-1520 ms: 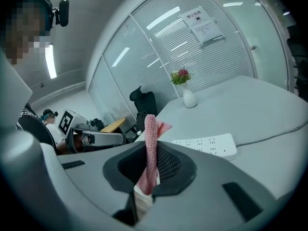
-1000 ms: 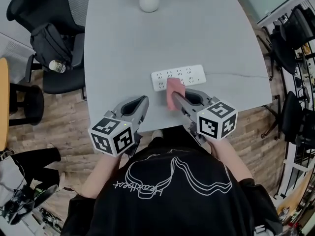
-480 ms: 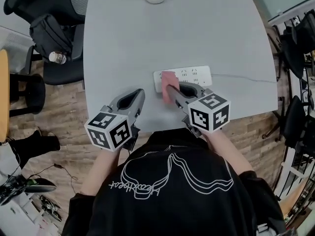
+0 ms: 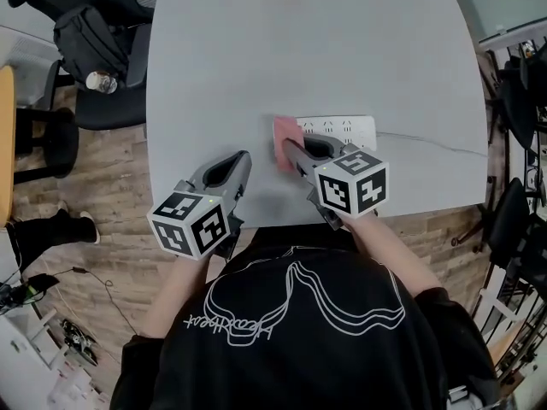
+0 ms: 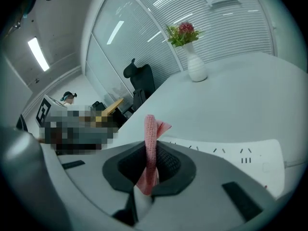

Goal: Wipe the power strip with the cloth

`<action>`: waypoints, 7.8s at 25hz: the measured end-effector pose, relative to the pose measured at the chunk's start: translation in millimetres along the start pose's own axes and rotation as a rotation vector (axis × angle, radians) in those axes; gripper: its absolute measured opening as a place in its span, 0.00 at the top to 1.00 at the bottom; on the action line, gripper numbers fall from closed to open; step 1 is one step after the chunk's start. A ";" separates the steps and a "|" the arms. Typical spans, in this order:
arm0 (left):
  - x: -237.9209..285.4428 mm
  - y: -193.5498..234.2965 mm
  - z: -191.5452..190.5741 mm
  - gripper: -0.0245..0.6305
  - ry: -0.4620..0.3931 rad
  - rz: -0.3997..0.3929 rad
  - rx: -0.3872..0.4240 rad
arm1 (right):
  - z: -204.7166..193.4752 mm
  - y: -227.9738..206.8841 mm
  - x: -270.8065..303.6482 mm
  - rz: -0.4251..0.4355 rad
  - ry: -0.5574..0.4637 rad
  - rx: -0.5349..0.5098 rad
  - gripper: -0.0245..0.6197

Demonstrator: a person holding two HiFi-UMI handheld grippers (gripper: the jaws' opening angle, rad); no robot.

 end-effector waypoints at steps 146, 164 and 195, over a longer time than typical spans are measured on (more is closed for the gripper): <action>-19.7 28.2 -25.4 0.94 0.016 0.072 -0.101 | -1.6 -7.5 20.0 -0.109 0.173 -0.154 0.90; -23.5 39.5 -32.8 0.94 0.022 0.086 -0.124 | -10.0 -10.2 38.4 -0.144 0.224 -0.207 0.90; 36.5 0.9 -14.1 0.94 0.092 -0.045 -0.033 | -9.2 -78.3 -25.4 -0.281 0.133 -0.077 0.89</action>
Point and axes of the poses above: the fingertips, and each gripper's own axes: x forward along the fingers, y to its left, z out of its top, the point moved 2 cm from there along -x, backward along the fingers, and after that the axes turned 7 degrees about x, right-handed, at the moved point
